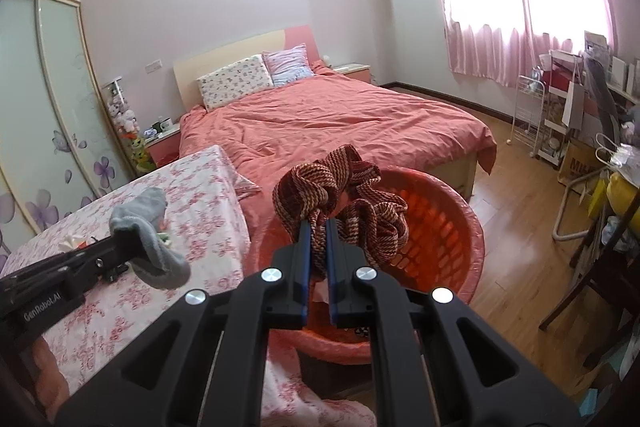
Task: Collect trash
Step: 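Carry the sock and brown scrunchie to the basket and release both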
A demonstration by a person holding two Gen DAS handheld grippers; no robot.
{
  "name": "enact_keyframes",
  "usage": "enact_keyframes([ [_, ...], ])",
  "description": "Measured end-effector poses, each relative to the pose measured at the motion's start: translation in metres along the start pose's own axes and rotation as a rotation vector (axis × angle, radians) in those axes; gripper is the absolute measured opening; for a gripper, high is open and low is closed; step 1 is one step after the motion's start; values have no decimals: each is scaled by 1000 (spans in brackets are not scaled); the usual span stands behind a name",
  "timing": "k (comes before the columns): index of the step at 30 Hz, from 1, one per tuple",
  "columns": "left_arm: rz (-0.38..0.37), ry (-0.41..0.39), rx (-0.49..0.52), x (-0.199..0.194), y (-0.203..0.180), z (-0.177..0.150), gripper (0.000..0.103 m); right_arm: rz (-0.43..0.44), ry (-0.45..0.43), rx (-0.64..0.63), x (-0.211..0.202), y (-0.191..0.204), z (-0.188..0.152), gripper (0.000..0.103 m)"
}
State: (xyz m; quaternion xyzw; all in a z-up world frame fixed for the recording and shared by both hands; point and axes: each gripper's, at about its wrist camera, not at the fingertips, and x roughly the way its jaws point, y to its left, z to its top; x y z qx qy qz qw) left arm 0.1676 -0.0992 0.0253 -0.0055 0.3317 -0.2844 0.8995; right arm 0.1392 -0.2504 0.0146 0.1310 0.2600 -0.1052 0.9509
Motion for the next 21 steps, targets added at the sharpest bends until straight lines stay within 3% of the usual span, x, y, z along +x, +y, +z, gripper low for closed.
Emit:
enact_keyframes([
  [9,-66,30,26,29,-23,3,10,-7,11,39,19,-20,2,8],
  [21,-88,74,55,57,-39,5,10,-11,23,63,40,-31,6,8],
])
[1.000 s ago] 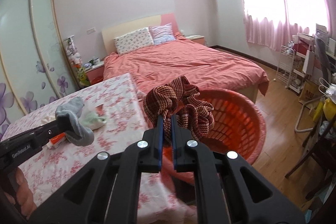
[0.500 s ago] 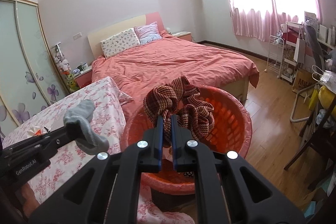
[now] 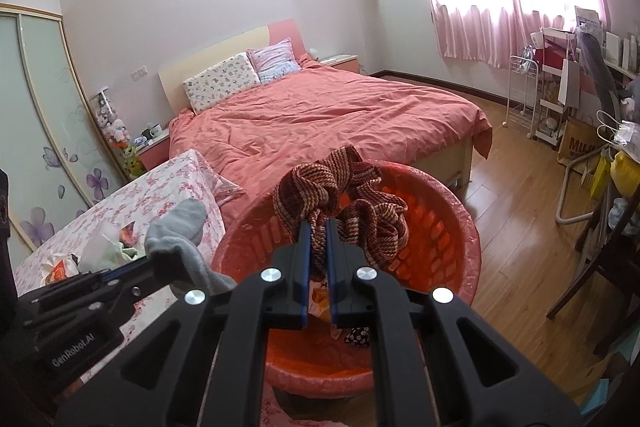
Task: Collect trash
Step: 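Carry the sock and brown scrunchie to the basket and release both, then return both tools to the bed and grasp the paper cup with the left tool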
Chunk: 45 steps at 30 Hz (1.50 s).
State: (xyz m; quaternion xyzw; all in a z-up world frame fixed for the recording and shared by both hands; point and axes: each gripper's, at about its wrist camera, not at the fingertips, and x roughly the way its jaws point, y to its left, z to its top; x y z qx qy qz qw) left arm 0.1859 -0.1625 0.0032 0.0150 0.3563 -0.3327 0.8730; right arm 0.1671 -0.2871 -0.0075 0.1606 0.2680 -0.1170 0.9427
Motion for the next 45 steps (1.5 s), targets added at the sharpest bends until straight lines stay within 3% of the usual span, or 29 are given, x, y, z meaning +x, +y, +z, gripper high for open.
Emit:
enact_keyframes([
  [12,-1,60,-23,25,-2,-2,15,9,3,35,12,-8,0,16],
  [20,58,69,-45,20,11,-8,39,-46,-27,17,2,-12,-2,49],
  [22,95,57,-43,12,15,-11,45,-61,-35,-1,-2,-10,-2,60],
  [27,205,18,-33,-18,35,-19,60,-54,-41,-34,-7,6,-4,65],
  [35,363,-36,-82,-67,80,-34,63,-12,-16,-83,-9,44,-10,71],
  [45,510,-93,-193,-130,136,-61,63,90,35,-207,-6,123,-34,72],
])
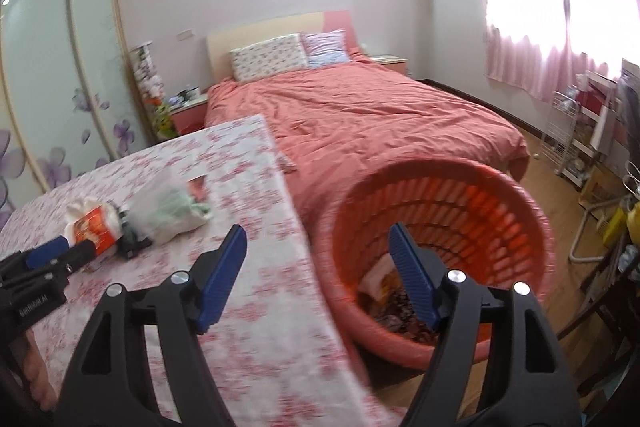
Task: Collect trash
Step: 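Return both tools to the bed and grasp the paper cup with the left tool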
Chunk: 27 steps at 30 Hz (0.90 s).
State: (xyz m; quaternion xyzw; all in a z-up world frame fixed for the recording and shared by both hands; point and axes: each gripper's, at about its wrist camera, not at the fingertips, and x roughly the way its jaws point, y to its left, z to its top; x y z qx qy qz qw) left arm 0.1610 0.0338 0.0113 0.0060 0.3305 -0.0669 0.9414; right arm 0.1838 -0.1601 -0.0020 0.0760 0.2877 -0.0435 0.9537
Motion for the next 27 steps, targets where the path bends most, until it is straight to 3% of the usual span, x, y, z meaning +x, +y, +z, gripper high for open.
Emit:
enact_keyframes([
  [8,63,8,-109,1,61,-10,63,55,36,-66,6,42,-9,72],
  [16,-20,65,-182,27,73,-12,61,62,53,-98,7,57,-13,72],
  [22,-66,83,-184,39,67,-9,41,53,64,-102,10,57,-14,72],
  [27,-90,88,-181,44,62,-7,19,55,69,-107,11,59,-15,72],
])
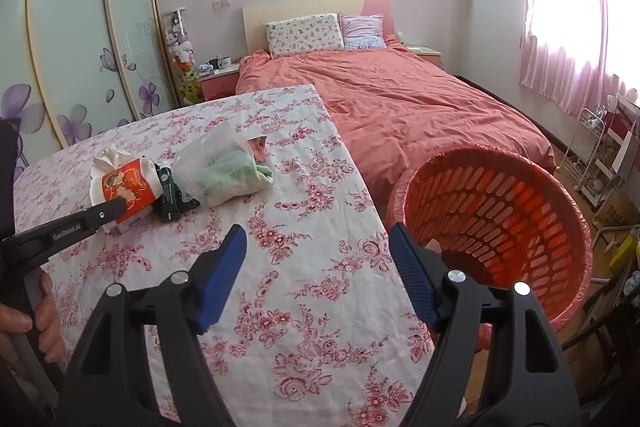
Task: Collect trash
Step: 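Return both tools to the bed and grasp the paper cup with the left tool, then lift the paper cup with the left tool while the right tool grasps the green toothpaste tube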
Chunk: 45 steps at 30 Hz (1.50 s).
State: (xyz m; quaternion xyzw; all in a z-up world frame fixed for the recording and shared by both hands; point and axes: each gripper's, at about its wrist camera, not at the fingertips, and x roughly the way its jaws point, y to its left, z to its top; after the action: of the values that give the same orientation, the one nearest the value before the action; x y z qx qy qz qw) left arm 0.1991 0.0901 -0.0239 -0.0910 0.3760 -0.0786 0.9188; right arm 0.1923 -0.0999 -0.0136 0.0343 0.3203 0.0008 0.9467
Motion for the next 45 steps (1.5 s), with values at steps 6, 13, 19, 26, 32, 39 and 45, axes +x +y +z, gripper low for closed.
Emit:
enact_keyframes([
  [6,-12,-36,39,-14,-6,0,3,7,2,-6,1,4,-1,72],
  [13,-14,-88,55,-38,-4,2,3,32,-4,-25,-2,19,1,72],
  [19,7,-124,48,-59,7,1,3,79,-2,-64,-2,46,3,72],
  [26,71,-164,26,-80,38,0,3,160,28,-116,11,92,8,56],
  [32,122,-177,-12,-87,71,3,3,211,84,-134,37,130,13,31],
  [39,144,-179,-52,-86,98,4,3,218,154,-112,79,154,22,24],
  [45,144,-182,-68,-88,112,4,3,196,175,-107,98,160,29,25],
])
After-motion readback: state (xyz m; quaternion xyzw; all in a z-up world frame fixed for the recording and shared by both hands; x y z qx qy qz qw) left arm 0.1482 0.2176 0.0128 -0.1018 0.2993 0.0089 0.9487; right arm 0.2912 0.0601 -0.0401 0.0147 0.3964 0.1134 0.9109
